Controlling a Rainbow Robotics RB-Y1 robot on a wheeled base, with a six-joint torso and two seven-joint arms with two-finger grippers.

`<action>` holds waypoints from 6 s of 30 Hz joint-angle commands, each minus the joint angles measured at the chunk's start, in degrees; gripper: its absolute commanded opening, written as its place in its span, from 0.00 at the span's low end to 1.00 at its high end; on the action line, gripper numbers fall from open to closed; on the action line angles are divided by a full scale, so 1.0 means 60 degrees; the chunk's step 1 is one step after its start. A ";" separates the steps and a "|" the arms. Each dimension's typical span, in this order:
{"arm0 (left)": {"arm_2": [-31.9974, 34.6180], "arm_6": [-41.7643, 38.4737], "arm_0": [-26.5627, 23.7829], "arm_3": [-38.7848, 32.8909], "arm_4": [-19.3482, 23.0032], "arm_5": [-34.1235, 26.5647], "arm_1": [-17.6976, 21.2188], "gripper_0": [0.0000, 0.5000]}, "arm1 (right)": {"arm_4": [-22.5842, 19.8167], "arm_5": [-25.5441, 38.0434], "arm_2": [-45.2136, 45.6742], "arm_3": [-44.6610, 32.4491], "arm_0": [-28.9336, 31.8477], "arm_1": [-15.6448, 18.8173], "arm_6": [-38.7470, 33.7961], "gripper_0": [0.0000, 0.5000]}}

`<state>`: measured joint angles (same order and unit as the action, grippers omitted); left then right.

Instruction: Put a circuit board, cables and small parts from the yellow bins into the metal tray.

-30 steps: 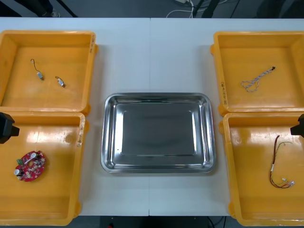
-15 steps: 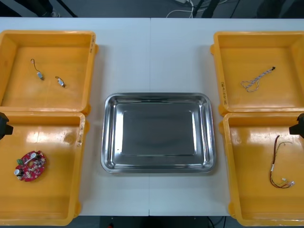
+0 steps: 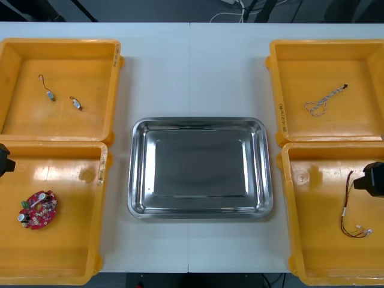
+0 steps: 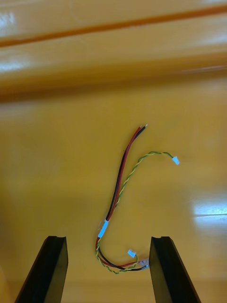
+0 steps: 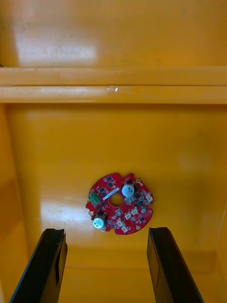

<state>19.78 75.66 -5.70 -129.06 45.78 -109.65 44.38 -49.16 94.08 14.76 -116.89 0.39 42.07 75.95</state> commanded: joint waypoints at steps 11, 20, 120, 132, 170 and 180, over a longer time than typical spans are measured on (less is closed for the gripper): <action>0.0541 -0.1521 0.0599 -0.0096 0.0105 -0.0058 0.0352 1.00 | 0.0620 -0.0944 -0.0483 -0.0133 0.0974 -0.0405 -0.0207 1.00; 0.0819 -0.1741 0.0701 0.0475 0.0017 0.0068 0.0059 1.00 | 0.1074 -0.0959 -0.0761 -0.0104 0.1018 -0.0830 -0.1189 1.00; -0.1041 -0.2649 0.2547 0.2936 -0.1258 0.4652 -0.1538 1.00 | 0.1997 0.2653 0.0396 -0.1759 -0.1369 -0.1196 -0.2317 0.00; -0.1041 -0.2635 0.2693 0.2936 -0.1272 0.4696 -0.1538 1.00 | 0.0225 0.2653 0.0748 -0.1862 -0.1809 -0.0127 -0.2273 0.00; -0.0675 -0.2415 0.2459 0.2921 -0.1272 0.4521 -0.1538 0.00 | -0.1314 0.2653 -0.1860 -0.2067 -0.3699 0.1587 -0.1526 0.00; -0.0103 -0.2327 0.1800 0.2584 -0.1316 0.3100 -0.1538 0.00 | -0.1079 0.2653 -0.3134 -0.2374 -0.4255 0.1704 -0.1482 0.00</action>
<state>16.90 63.53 7.29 -111.19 38.47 -89.10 35.71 -56.76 109.72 -1.21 -128.97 -22.02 49.79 63.76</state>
